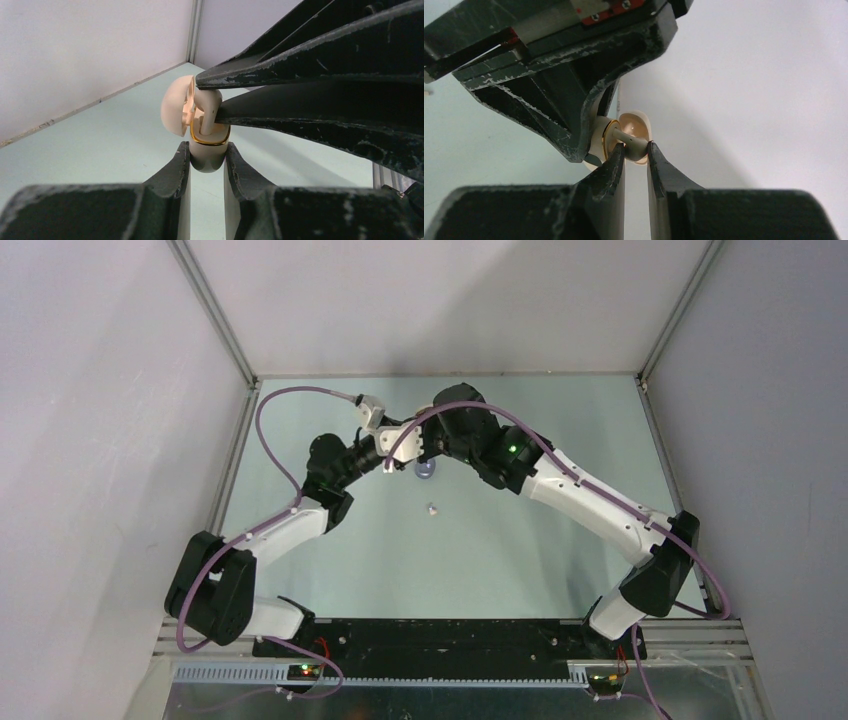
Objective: Insert the wireless bluetooth earbuds into the charging case
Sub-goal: Insert the right earbud into the right side groove of the charging case.
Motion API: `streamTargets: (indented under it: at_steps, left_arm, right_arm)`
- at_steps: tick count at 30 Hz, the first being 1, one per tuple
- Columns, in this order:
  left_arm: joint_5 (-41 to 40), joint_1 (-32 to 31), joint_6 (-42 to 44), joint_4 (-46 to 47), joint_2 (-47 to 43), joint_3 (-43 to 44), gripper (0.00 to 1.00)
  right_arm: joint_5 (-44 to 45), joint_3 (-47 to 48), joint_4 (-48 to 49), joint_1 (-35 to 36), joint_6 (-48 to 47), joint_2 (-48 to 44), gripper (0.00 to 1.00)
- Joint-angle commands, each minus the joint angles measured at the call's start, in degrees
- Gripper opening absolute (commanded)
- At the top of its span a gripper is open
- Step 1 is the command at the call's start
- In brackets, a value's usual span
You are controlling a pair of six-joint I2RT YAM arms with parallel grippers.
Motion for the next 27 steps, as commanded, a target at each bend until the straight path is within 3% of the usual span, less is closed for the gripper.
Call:
streamTargets:
  at_steps: [1, 15, 17, 22, 27]
  left_arm:
    - [-0.6, -0.13, 0.34, 4.01, -0.91, 3.44, 0.0]
    - [-1.78, -0.15, 0.42, 3.14, -0.44, 4.28, 0.0]
    - [-1.52, -0.15, 0.8, 2.95, -0.32, 4.31, 0.0]
    - [-0.61, -0.15, 2.28, 3.08, 0.13, 4.29, 0.0]
    - [0.85, -0.23, 3.39, 3.72, 0.53, 4.28, 0.0]
  right_arm:
    - [-1.96, -0.25, -0.55, -0.06, -5.7, -1.19, 0.0]
    - [-5.73, -3.5, 3.03, 0.44, -18.7, -3.03, 0.11]
    - [-7.16, -4.13, 3.16, 0.32, -20.08, -3.56, 0.16]
    - [-12.38, -4.7, 0.39, -0.81, -23.3, -5.16, 0.39]
    - [-16.25, -4.56, -1.66, -1.84, -23.56, -6.74, 0.53]
